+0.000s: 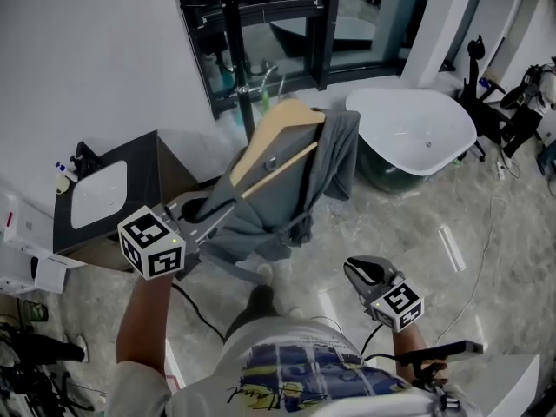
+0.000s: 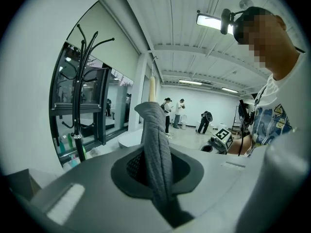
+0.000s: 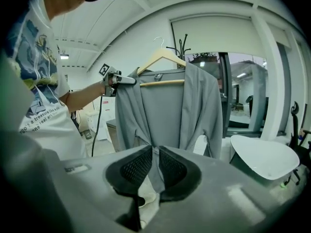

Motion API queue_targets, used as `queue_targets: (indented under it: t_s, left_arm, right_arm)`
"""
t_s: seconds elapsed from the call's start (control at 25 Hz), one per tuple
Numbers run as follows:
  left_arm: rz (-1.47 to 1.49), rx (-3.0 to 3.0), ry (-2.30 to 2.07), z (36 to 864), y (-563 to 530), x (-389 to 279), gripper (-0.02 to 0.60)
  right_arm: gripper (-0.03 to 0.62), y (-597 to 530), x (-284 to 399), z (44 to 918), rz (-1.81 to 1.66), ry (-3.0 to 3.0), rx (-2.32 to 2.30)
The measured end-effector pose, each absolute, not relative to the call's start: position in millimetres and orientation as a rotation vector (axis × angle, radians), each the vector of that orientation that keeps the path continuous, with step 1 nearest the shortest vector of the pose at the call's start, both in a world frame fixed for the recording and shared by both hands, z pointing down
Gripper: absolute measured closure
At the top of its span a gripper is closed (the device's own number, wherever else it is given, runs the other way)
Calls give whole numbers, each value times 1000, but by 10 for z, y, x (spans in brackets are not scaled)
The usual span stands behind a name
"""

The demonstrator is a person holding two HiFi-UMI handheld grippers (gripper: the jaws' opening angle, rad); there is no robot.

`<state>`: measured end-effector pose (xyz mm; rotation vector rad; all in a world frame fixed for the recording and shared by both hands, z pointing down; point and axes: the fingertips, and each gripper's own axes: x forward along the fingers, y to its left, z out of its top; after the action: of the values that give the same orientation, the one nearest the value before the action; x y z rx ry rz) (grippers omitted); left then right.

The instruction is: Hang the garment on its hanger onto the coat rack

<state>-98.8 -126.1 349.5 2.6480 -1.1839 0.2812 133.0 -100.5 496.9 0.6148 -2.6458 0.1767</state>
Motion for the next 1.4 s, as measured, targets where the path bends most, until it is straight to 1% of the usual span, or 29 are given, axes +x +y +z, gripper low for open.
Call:
queue_targets:
  t_s: [0.24, 0.44, 0.76, 1.04, 1.4]
  left_arm:
    - [253, 2663, -1130, 3319, -2293, -1328, 554]
    - [270, 2690, -1116, 3400, -2815, -1505, 554]
    - [283, 2686, -1095, 3239, -3956, -1901, 554]
    - [265, 2649, -1113, 3339, -4554, -2258, 554]
    - [255, 2604, -1155, 3584, -4889, -2585, 552]
  right_arm:
    - [548, -1613, 1295, 4850, 186, -2607, 735]
    - [548, -1906, 1315, 4885, 150, -2589, 866]
    - [548, -2463, 865, 4816, 187, -2582, 910]
    - [549, -2739, 689, 4795, 227, -2577, 980]
    - [549, -2925, 517, 4879, 247, -2550, 986]
